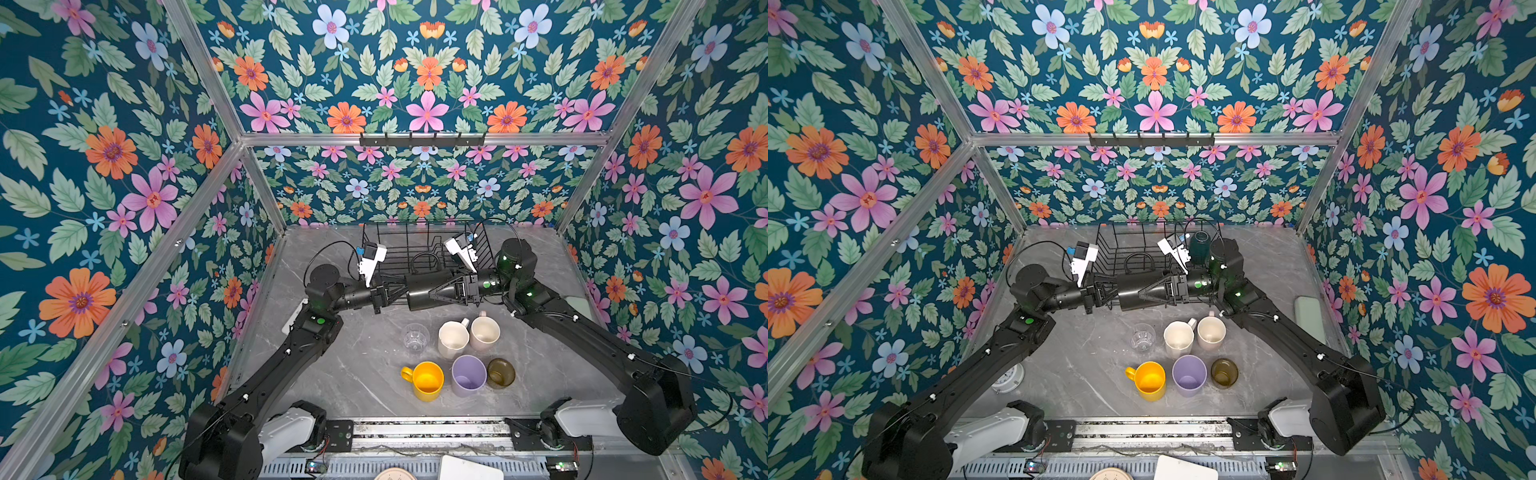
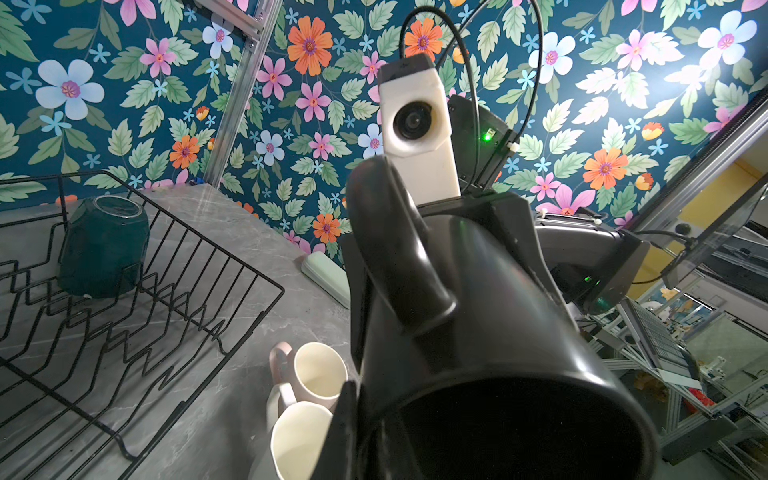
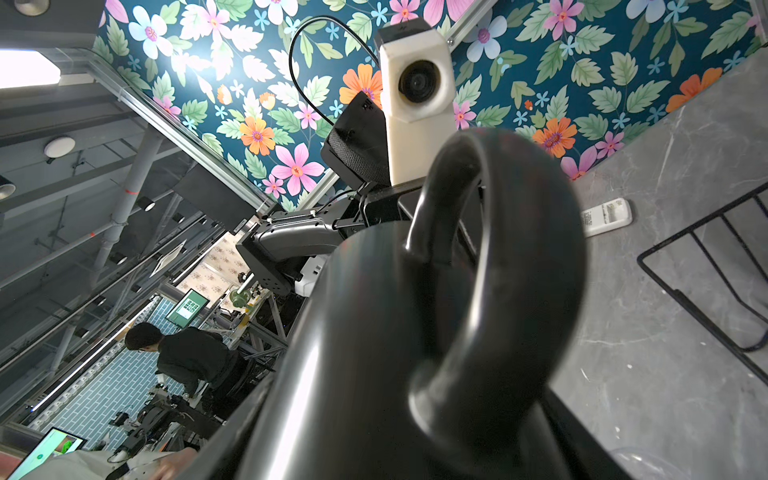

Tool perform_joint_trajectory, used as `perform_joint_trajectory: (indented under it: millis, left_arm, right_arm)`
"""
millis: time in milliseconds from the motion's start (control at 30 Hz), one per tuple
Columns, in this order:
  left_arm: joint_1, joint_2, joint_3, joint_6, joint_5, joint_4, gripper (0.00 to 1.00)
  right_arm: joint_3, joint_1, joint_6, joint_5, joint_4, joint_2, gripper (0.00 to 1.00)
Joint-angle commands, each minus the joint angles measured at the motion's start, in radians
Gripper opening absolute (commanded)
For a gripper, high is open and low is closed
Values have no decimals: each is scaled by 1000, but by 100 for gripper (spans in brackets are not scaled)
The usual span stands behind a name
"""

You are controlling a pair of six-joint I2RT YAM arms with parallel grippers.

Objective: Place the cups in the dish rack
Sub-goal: 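Grasp the black mug body with the right gripper, then open the left gripper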

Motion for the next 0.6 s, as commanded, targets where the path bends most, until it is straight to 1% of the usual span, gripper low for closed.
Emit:
perform_joint_trajectory:
  millis: [0, 33, 200, 267, 300, 333, 367, 400, 567]
  left_arm:
    - [-3, 0, 6, -27, 34, 138, 0]
    - [-3, 1, 7, -29, 37, 139, 0]
    - [-3, 3, 6, -31, 41, 138, 0]
    - [-3, 3, 6, -31, 42, 139, 0]
    - [-3, 3, 7, -31, 42, 138, 0]
    - [-3, 3, 7, -32, 43, 139, 0]
    - [-3, 3, 7, -33, 43, 139, 0]
    - [-3, 3, 7, -32, 45, 140, 0]
    - [-3, 5, 6, -34, 41, 129, 0]
  right_arm:
    - [-2, 2, -3, 82, -32, 10, 58]
    - [-2, 4, -2, 84, -32, 10, 55]
    - [-3, 6, -4, 89, -32, 7, 44]
    - [-3, 5, -5, 95, -32, 6, 38]
    - [-4, 7, -4, 98, -31, 5, 32]
    - [-4, 8, -4, 99, -32, 5, 19]
    - [-4, 7, -6, 104, -32, 4, 9]
    - [-5, 10, -7, 109, -32, 4, 1]
    - [-10, 9, -9, 126, -30, -10, 0]
